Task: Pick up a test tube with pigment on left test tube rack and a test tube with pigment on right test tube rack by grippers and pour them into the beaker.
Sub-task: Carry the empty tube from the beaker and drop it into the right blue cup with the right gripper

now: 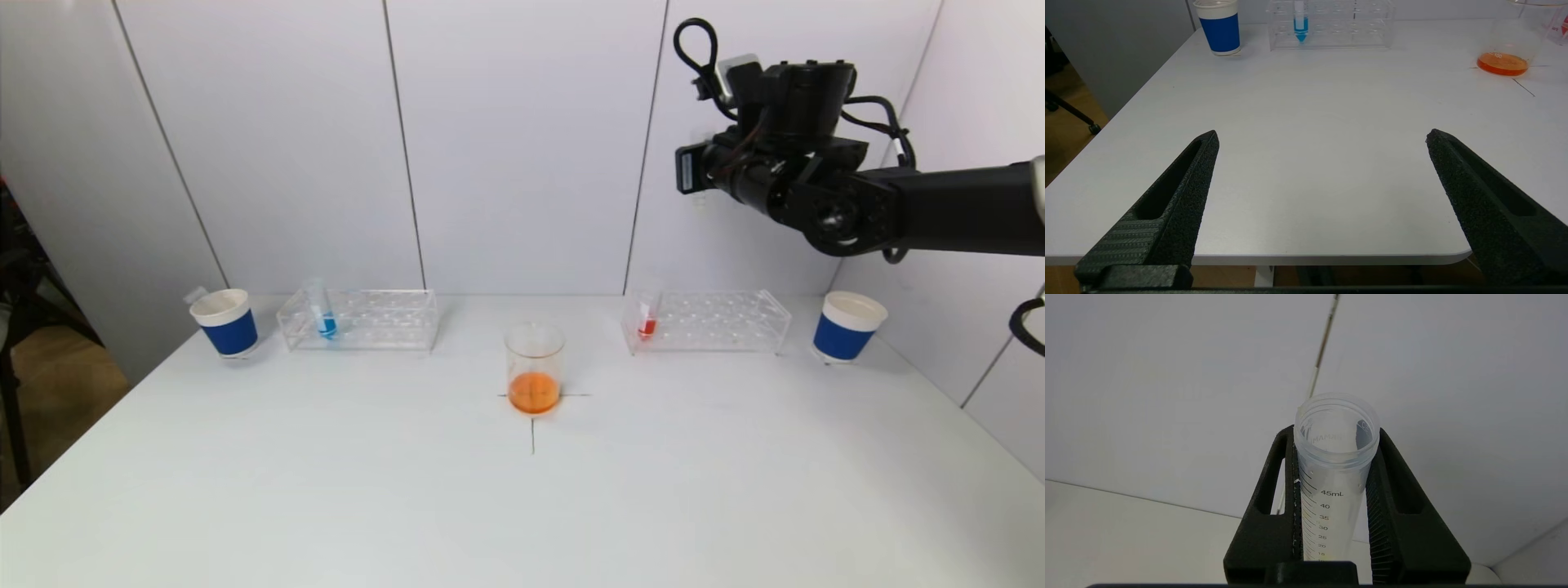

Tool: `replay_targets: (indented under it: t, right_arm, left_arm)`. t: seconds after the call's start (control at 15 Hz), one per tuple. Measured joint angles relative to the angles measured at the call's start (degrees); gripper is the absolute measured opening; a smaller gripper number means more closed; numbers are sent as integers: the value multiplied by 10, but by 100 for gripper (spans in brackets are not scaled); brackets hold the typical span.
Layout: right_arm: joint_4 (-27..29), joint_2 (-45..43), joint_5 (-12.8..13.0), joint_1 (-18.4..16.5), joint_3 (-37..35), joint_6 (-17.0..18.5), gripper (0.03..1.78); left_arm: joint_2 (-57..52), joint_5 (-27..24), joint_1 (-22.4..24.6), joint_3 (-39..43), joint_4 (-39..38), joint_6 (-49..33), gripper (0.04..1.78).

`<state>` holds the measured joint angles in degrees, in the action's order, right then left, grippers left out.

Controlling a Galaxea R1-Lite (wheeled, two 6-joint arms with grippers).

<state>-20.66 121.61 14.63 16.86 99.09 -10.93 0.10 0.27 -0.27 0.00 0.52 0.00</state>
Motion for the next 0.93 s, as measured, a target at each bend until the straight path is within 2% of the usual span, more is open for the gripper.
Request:
replay_targets:
  t: [0.2, 0.4, 0.73, 0.93]
  right_arm:
    - [14, -24, 0, -49, -37, 4, 50]
    - [14, -43, 0, -91, -67, 30, 50]
    - [-5, -72, -9, -147, -126, 37, 50]
    - [-37, -81, -10, -173, -160, 39, 50]
  left_arm:
    - [0, 0, 0, 0, 0, 0, 177]
    - [0, 0, 0, 0, 0, 0, 177]
    - [0, 0, 0, 0, 0, 0, 177]
    - [0, 0, 0, 0, 0, 0, 177]
